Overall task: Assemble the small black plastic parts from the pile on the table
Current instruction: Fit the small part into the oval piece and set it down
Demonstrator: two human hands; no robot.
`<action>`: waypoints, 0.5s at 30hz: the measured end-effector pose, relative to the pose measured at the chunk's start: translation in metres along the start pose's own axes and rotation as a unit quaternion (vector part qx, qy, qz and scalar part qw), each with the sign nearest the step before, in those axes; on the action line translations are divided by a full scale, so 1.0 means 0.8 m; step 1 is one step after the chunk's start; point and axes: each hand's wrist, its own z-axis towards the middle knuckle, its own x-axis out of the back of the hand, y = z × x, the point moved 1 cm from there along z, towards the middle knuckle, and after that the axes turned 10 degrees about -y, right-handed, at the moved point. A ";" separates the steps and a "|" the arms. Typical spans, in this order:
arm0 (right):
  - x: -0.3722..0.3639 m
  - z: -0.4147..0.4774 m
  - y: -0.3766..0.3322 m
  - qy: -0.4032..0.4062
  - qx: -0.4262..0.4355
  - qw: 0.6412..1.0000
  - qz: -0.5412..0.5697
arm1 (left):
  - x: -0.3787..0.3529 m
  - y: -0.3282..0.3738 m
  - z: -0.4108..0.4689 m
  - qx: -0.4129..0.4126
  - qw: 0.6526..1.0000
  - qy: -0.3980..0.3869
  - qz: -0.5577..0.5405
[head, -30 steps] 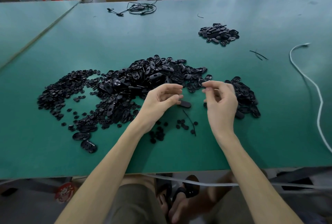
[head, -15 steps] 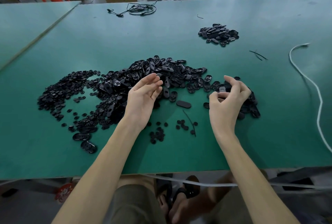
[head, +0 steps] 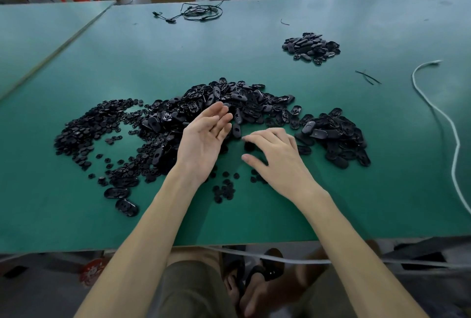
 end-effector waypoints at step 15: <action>0.021 -0.006 0.002 0.164 -0.051 0.942 0.288 | -0.011 -0.013 -0.007 0.009 0.965 -0.115 0.237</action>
